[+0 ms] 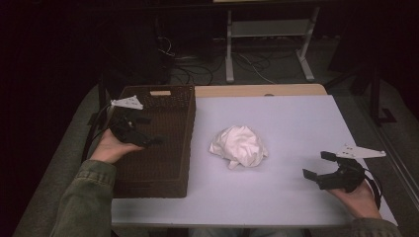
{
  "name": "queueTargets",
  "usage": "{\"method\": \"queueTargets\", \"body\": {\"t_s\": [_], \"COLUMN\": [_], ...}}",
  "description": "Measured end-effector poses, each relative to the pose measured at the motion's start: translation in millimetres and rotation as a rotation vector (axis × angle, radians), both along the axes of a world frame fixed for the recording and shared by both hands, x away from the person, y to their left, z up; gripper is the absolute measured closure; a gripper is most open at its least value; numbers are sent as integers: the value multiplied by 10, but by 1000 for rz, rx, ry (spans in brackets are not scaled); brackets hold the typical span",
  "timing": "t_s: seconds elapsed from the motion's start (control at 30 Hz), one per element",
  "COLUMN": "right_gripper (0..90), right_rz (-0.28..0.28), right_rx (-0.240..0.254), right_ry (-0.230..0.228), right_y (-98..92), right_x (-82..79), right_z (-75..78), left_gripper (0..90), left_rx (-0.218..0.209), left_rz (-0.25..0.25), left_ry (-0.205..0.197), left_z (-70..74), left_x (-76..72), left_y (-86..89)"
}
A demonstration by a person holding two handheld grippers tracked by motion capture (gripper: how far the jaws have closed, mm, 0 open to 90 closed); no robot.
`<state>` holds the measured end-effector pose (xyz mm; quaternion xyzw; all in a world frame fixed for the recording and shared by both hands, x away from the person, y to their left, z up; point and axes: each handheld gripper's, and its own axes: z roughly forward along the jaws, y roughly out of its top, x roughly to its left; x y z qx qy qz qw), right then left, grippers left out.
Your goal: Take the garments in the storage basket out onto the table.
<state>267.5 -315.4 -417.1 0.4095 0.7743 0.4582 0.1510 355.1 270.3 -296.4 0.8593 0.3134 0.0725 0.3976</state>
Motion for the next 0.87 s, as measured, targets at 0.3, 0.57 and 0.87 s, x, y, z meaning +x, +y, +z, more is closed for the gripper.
{"method": "queueTargets", "body": {"t_s": [0.3,0.57,0.87], "right_gripper": [0,0,0], "right_rz": [-1,-2,-3], "right_rx": [-2,-2,-4], "right_ry": [5,7,9], "right_y": [5,6,10], "right_x": [2,0,-1], "right_z": [-6,-7,-10], "left_gripper": [0,0,0], "left_rx": [-37,-45,-61], "left_rz": [46,69,91], "left_ry": [0,3,1], "left_z": [-126,-242,-342], "left_x": [-130,-252,-343], "left_y": [267,432,547]}}
